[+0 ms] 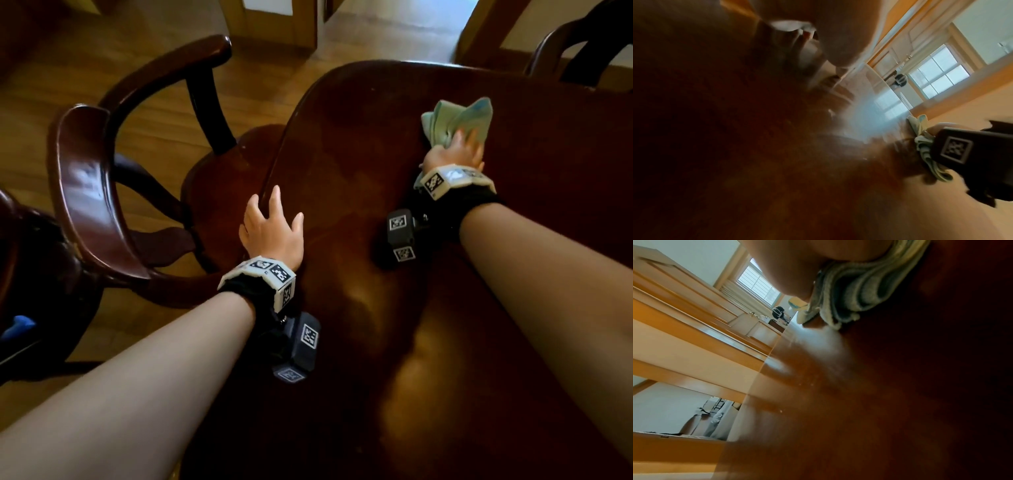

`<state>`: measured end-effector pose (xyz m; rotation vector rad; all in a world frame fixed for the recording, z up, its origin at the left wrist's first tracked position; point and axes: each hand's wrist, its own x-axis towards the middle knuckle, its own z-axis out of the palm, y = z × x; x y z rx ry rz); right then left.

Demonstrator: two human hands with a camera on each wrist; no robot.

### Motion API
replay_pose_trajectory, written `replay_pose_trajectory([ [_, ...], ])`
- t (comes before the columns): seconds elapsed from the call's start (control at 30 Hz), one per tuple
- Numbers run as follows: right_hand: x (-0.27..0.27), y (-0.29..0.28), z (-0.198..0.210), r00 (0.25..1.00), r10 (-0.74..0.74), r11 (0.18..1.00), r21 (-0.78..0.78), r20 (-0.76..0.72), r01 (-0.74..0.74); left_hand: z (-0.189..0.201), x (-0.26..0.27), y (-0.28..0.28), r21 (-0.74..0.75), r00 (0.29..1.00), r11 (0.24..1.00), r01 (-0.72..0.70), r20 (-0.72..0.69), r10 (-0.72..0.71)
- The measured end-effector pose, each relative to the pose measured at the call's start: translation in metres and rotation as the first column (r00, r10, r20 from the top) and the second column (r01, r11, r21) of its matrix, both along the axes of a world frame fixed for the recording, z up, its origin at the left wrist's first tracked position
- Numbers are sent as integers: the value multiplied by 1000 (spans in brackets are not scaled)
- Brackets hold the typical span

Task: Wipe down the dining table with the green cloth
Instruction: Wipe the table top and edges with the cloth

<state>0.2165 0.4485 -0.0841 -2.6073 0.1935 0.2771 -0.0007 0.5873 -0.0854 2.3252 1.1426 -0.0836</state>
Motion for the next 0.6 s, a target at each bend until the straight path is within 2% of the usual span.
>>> replay_pose_trajectory([
  [0.1, 31, 25, 0, 997, 72, 997, -6, 37, -72, -6, 1, 2, -9, 1000, 1000, -15, 1, 15],
  [0.2, 52, 51, 3, 958, 280, 960, -2, 66, -280, -7, 3, 9, -66, 999, 997, -34, 1, 34],
  [0.27, 50, 71, 1, 897, 433, 900, 7, 86, -436, -7, 4, 12, -89, 999, 995, -51, 13, 52],
  [0.37, 24, 98, -4, 762, 638, 766, 18, 109, -643, -7, 4, 16, -133, 996, 989, -71, 39, 76],
  [0.43, 0, 109, -7, 682, 724, 684, 23, 107, -729, -6, 0, 19, -174, 995, 983, -53, 72, 67],
  [0.53, -39, 114, -9, 611, 786, 608, 55, 93, -792, -5, -17, 23, -213, 990, 977, 33, 139, -3],
  [0.6, -66, 109, -8, 584, 806, 576, 100, 98, -811, -5, -37, 22, -223, 990, 974, 32, 143, 0],
])
